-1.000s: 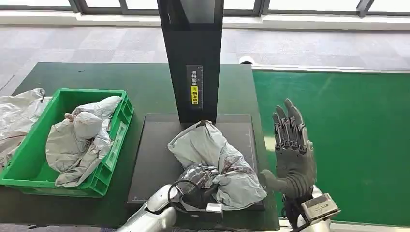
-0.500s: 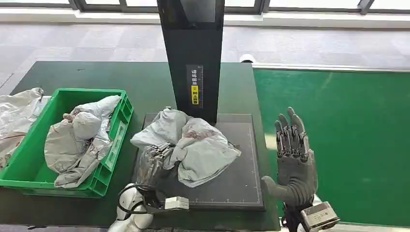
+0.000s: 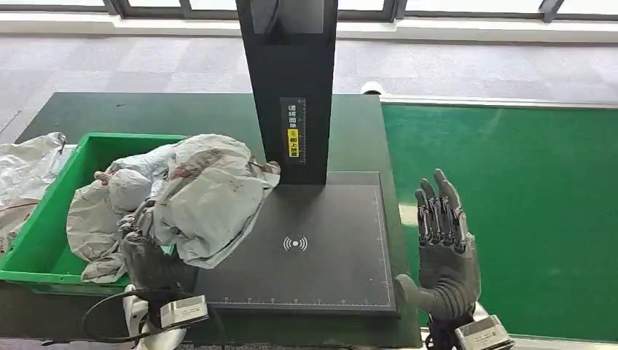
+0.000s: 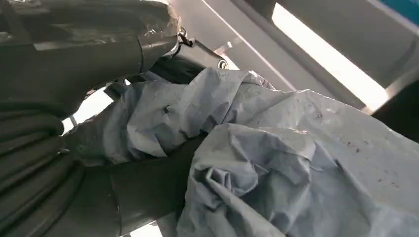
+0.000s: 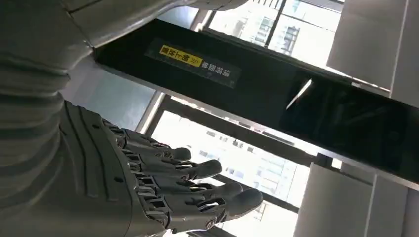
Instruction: Moved the parcel from conveyor to table for the left to box.
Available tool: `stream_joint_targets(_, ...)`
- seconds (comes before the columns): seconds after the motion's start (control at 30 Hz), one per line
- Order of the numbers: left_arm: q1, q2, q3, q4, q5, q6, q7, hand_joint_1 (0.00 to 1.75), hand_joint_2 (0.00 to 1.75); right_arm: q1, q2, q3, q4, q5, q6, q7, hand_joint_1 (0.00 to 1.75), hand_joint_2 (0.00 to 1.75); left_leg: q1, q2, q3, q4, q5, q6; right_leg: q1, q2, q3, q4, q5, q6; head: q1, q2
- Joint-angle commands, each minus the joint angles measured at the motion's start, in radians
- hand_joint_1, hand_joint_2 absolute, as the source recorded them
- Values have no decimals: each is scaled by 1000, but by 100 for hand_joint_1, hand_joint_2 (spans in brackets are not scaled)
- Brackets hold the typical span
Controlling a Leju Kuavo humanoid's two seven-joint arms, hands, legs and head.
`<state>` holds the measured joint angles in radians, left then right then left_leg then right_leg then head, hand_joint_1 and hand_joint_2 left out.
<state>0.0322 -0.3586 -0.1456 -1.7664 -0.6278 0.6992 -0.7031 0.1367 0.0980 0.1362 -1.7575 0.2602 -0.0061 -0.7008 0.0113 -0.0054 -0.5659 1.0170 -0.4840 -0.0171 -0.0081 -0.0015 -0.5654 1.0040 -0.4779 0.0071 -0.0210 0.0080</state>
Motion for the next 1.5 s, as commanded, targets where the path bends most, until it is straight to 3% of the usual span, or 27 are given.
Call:
stream_joint_targets(0.03,17,10,208,-161,49,-1,5,175,175,-22,-3,11,20,-2,3,3,0,175,-1,5,2,-3,1,0,-1,5,0,-2,2,-1,0,0)
stream_joint_targets(0.13,15,10,221,-161,51,-1,5,175,175,-23,-2,11,21,-1,3,3,0,175,0,3,1,-1,0,0,0,3,0,-1,1,0,0,0)
stream_joint_targets(0.17,-19,10,367,-137,94,-1,5,175,175,-21,7,14,19,17,-3,3,0,175,-1,6,3,-4,1,0,-1,6,0,-2,2,-1,0,0)
stream_joint_targets(0.53,-19,10,367,-137,94,-1,5,175,175,-21,7,14,19,17,-3,3,0,175,-1,2,2,-2,1,0,-1,2,0,-1,1,0,0,0)
stream_joint_targets(0.63,-67,10,469,10,82,-1,5,175,175,-7,12,10,8,27,-3,3,0,175,-1,2,2,-3,2,0,-1,2,1,-2,2,-1,0,0)
stream_joint_targets(0.83,-158,10,537,201,-66,-1,25,175,175,20,30,-3,-24,48,-1,3,0,175,-2,-2,3,-5,4,0,-2,-2,2,-3,2,-1,0,0)
stream_joint_targets(1.07,-172,10,401,340,-516,-1,358,175,175,50,42,-21,-52,66,20,3,0,175,-1,-2,1,-2,3,0,-1,-3,1,-2,1,-1,0,0)
stream_joint_targets(1.1,-206,35,396,403,-530,-1,386,175,175,56,41,-22,-57,70,17,3,0,175,0,-2,1,-2,2,0,0,-3,1,-2,1,0,0,0)
stream_joint_targets(1.23,-206,35,396,403,-530,-1,386,175,175,56,41,-22,-57,70,17,3,0,175,-1,-2,2,-1,2,0,-1,-2,1,-1,1,-1,0,0)
stream_joint_targets(1.27,-210,10,406,423,-569,-1,391,175,175,56,39,-20,-57,70,15,3,0,175,-1,-2,1,-3,3,0,-1,-2,1,-2,2,-1,0,0)
stream_joint_targets(1.37,-216,19,372,531,-666,-1,478,175,175,69,36,-22,-59,69,24,3,0,175,-2,-3,2,-4,4,0,-2,-3,1,-3,2,-1,0,0)
stream_joint_targets(1.5,-307,66,298,831,-797,-26,653,175,175,83,47,-25,-29,104,45,3,0,175,-2,-5,3,-5,4,0,-2,-5,3,-4,2,-1,0,0)
